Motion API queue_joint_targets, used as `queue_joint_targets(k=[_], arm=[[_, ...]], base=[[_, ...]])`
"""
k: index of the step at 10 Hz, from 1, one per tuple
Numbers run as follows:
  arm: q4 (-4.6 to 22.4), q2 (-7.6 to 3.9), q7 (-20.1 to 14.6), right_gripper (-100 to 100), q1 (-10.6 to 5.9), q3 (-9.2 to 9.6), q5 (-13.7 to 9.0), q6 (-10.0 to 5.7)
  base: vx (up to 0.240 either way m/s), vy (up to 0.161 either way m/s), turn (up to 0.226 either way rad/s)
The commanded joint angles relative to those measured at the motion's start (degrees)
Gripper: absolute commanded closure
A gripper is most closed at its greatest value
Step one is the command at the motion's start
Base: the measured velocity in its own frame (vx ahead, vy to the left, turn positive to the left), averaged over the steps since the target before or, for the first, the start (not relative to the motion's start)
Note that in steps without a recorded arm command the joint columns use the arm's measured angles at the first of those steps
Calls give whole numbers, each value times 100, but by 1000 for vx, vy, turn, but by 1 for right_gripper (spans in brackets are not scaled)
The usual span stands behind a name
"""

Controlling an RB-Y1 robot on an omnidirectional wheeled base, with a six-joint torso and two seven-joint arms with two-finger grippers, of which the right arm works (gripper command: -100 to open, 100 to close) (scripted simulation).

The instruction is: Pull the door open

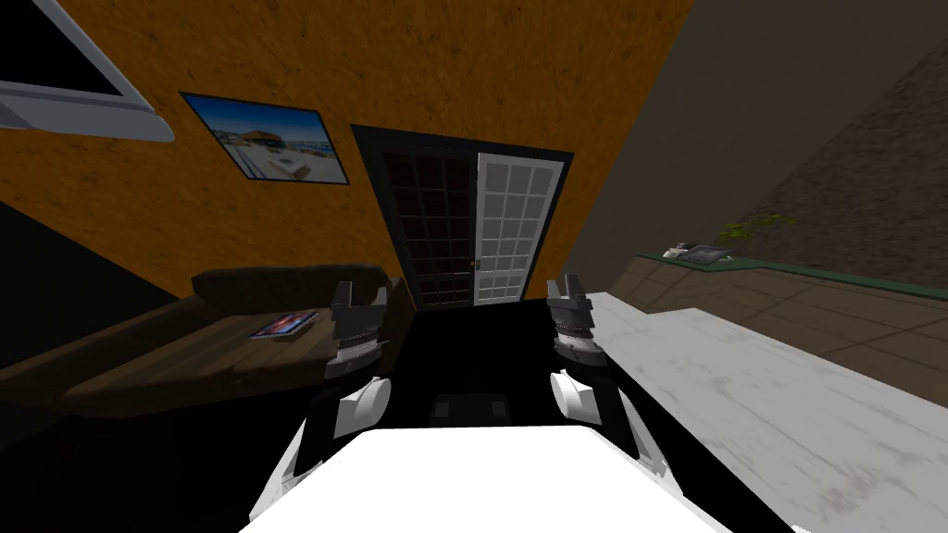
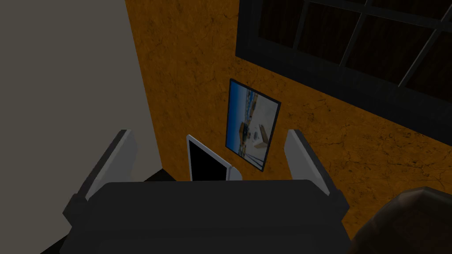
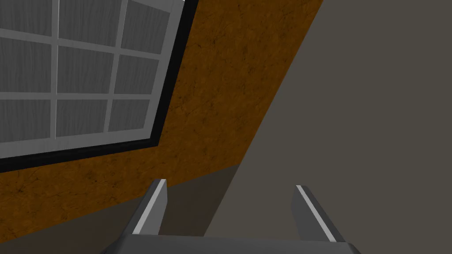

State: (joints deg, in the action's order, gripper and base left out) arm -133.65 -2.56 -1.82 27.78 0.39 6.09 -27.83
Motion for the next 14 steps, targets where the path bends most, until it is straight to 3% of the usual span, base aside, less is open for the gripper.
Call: queue_joint_targets(k=[1, 10, 14], arm=[[204, -43, 149, -100, -58, -88, 89, -59], [1286, -193, 941, -100, -371, -552, 559, -369], [1955, -249, 1432, -100, -566, -840, 850, -562]], base=[[178, -18, 14], [118, 20, 25], [124, 17, 29]])
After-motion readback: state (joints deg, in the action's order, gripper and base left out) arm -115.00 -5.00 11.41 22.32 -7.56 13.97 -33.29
